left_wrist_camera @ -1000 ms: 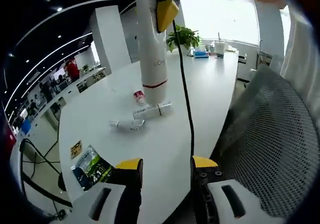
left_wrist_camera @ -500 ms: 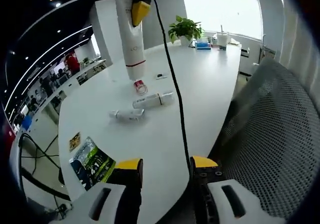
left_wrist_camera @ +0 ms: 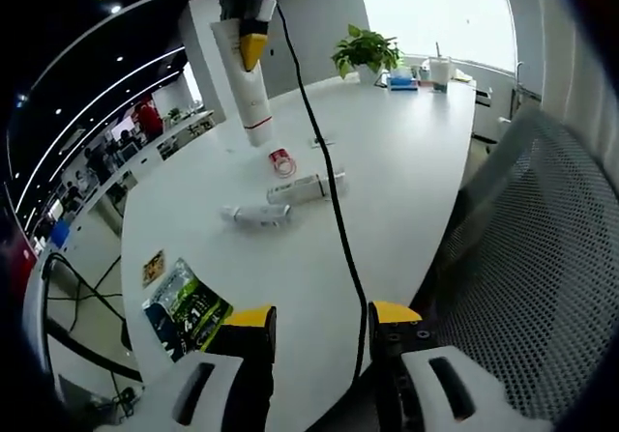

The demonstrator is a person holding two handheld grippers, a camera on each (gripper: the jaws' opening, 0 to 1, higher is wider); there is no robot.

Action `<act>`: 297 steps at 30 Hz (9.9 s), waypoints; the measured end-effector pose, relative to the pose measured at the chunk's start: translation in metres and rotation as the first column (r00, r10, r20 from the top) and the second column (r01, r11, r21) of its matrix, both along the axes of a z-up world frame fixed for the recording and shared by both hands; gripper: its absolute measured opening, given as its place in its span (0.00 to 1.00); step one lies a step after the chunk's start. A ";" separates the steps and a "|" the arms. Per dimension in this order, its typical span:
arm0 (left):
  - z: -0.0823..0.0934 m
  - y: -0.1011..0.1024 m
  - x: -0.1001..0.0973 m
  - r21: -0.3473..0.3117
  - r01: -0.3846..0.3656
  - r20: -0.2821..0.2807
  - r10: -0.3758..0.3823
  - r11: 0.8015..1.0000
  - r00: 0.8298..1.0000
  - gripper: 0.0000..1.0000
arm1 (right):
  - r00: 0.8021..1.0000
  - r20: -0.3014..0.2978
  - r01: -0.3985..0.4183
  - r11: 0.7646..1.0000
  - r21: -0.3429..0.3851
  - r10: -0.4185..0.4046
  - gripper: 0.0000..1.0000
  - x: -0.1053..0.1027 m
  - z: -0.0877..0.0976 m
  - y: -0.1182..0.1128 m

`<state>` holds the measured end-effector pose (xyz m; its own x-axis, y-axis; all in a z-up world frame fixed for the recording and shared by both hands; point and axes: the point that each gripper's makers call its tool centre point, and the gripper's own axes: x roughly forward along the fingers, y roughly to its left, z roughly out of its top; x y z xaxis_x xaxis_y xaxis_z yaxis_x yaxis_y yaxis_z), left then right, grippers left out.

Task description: Arrange the skincare products in the storage area until every visible bottle or jar stands upright without overlapping.

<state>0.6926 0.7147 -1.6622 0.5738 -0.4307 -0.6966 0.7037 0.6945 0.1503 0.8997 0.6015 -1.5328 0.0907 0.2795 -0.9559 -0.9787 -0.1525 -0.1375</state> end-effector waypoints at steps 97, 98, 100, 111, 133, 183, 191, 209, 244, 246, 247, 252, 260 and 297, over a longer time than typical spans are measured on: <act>-0.009 0.017 0.003 0.030 -0.078 -0.045 0.080 0.996 0.996 0.24 | 0.950 -0.061 0.312 0.928 0.203 -0.306 0.53 0.119 -0.040 -0.009; -0.006 0.015 0.003 0.023 -0.070 -0.031 0.071 0.997 0.997 0.24 | 0.941 -0.055 0.335 0.907 0.256 -0.333 0.58 0.117 -0.029 -0.009; 0.001 0.013 0.006 0.010 -0.057 0.014 0.057 0.998 0.998 0.24 | 0.923 -0.027 0.370 0.869 0.329 -0.383 0.62 0.116 -0.012 -0.012; -0.002 0.007 0.000 0.030 -0.006 0.000 0.006 1.000 1.000 0.25 | 0.787 -0.033 0.513 0.624 0.589 -0.616 0.83 0.055 0.058 -0.062; -0.012 0.012 -0.004 0.074 -0.007 -0.058 0.012 0.997 0.998 0.25 | 0.536 -0.436 0.666 0.044 0.745 -0.723 0.97 -0.063 0.051 -0.124; -0.034 0.028 -0.014 0.132 -0.047 -0.153 0.067 0.990 0.986 0.26 | 0.905 0.249 -0.318 0.937 -0.143 0.345 0.50 0.077 -0.129 -0.103; -0.036 0.028 -0.016 0.137 -0.037 -0.155 0.058 0.990 0.986 0.25 | 0.801 0.209 -0.504 0.821 -0.270 0.561 0.38 0.095 -0.153 -0.097; -0.038 0.034 -0.014 0.155 -0.047 -0.162 0.072 0.987 0.984 0.25 | 0.672 0.181 -0.625 0.681 -0.382 0.718 0.30 0.100 -0.178 -0.077; -0.040 0.039 -0.015 0.179 -0.059 -0.179 0.092 0.982 0.980 0.24 | 0.896 -0.097 -0.444 0.874 -0.199 0.433 0.26 0.043 -0.195 -0.081; -0.040 0.039 -0.015 0.177 -0.064 -0.181 0.097 0.982 0.979 0.24 | 0.895 -0.095 -0.447 0.869 -0.214 0.437 0.26 0.044 -0.198 -0.081; -0.040 0.039 -0.015 0.176 -0.064 -0.179 0.096 0.982 0.979 0.24 | 0.896 -0.099 -0.444 0.869 -0.217 0.433 0.26 0.043 -0.198 -0.080; -0.040 0.039 -0.014 0.175 -0.067 -0.178 0.098 0.982 0.979 0.24 | 0.903 -0.115 -0.430 0.872 -0.234 0.414 0.27 0.042 -0.200 -0.080; -0.040 0.039 -0.014 0.174 -0.067 -0.178 0.099 0.982 0.979 0.24 | 0.944 -0.112 -0.327 0.924 -0.197 0.311 0.26 0.039 -0.199 -0.079; -0.040 0.036 -0.015 0.158 -0.070 -0.198 0.101 0.985 0.975 0.23 | 0.915 -0.165 0.380 0.647 0.661 -0.369 0.24 -0.039 -0.045 -0.042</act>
